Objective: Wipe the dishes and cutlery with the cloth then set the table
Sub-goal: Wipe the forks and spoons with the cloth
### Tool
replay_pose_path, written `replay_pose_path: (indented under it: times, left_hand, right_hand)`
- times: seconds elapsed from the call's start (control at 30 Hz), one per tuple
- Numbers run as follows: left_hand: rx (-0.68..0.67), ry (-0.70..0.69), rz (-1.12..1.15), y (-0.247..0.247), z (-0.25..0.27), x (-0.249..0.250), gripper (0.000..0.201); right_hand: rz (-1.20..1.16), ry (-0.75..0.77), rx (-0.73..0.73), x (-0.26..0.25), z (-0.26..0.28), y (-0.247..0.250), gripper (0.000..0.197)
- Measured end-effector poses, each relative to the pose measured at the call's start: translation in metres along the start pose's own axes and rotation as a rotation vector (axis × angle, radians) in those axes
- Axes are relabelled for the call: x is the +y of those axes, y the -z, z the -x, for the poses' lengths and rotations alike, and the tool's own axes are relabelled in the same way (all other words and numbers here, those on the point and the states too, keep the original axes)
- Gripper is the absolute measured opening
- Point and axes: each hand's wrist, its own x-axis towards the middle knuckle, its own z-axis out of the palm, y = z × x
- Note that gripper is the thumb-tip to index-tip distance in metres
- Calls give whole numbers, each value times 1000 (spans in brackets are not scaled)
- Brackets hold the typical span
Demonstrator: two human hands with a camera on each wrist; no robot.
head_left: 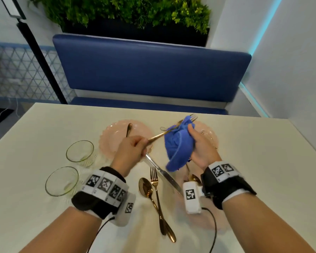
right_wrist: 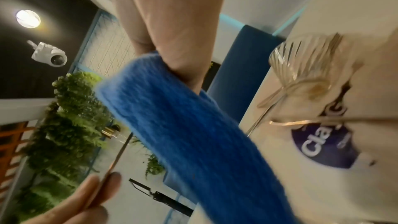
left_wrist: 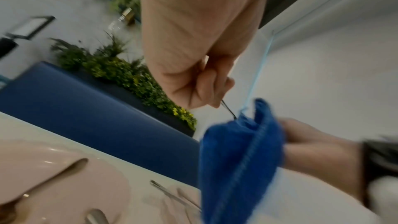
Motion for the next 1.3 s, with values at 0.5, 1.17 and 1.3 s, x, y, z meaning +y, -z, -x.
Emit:
replay_pose_path:
  times: [0.5,1.17,1.3]
  left_hand:
    - [-4,69,132,-32,7,-3,26]
    - [425,291,680,29,-24,-22,26]
    - [367,307,434,60,-15,-49,19]
  right_hand:
    - [172,80,-83,10,1,-60,17]
    - [815,37,-485,63,15,-51,18]
    - [433,-171,-294,40,17,-20,26]
